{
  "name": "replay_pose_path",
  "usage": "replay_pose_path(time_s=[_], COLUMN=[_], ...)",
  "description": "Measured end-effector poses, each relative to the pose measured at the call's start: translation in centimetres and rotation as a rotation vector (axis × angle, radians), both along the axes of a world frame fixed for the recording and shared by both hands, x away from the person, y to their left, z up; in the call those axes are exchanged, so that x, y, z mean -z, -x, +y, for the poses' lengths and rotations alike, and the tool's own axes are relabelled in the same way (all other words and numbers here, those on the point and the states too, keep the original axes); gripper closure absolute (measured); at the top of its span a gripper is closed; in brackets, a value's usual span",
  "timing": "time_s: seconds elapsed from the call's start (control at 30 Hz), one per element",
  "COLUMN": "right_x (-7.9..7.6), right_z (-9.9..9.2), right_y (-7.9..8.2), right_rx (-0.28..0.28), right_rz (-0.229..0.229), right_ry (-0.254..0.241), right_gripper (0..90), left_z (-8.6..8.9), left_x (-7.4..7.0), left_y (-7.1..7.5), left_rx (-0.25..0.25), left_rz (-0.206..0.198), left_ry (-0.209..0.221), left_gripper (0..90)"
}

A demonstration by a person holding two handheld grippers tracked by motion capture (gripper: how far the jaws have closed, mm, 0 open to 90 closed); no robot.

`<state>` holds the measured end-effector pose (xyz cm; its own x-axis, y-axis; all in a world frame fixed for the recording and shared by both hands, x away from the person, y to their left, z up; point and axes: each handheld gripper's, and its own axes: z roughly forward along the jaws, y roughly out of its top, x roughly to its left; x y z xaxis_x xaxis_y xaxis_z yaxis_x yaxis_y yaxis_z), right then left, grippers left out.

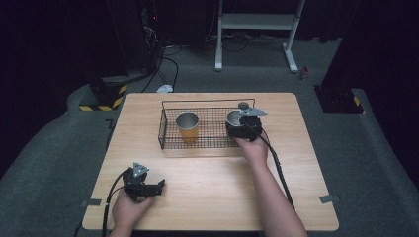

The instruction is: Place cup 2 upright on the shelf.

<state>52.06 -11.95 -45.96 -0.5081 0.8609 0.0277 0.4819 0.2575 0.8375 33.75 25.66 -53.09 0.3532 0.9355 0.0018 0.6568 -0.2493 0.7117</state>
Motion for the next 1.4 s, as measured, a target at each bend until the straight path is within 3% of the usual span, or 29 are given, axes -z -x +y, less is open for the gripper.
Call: replay_pose_path(time_s=[0.73, 1.1, 1.23, 1.4], right_x=[0.8, 1.3, 1.4, 1.4], right_z=[0.5, 0.9, 1.1, 1.1], right_y=[-0.3, -0.4, -0.5, -0.6], right_rx=[-0.014, -0.013, -0.014, -0.010], right_rz=[0.023, 0.039, 0.036, 0.048], right_ry=[0.028, 0.064, 0.098, 0.095], right_gripper=[18.4, 18.4, 18.4, 18.3], left_z=[0.0, 0.0, 0.0, 0.0], left_x=[0.0, 0.0, 0.0, 0.0], left_y=[0.1, 0.1, 0.1, 0.1], left_rx=[0.000, 0.001, 0.002, 0.002], left_rz=[0.000, 0.000, 0.001, 0.001], left_ry=[-0.001, -0.003, -0.002, -0.002], left_gripper=[1.4, 1.7, 1.8, 1.8])
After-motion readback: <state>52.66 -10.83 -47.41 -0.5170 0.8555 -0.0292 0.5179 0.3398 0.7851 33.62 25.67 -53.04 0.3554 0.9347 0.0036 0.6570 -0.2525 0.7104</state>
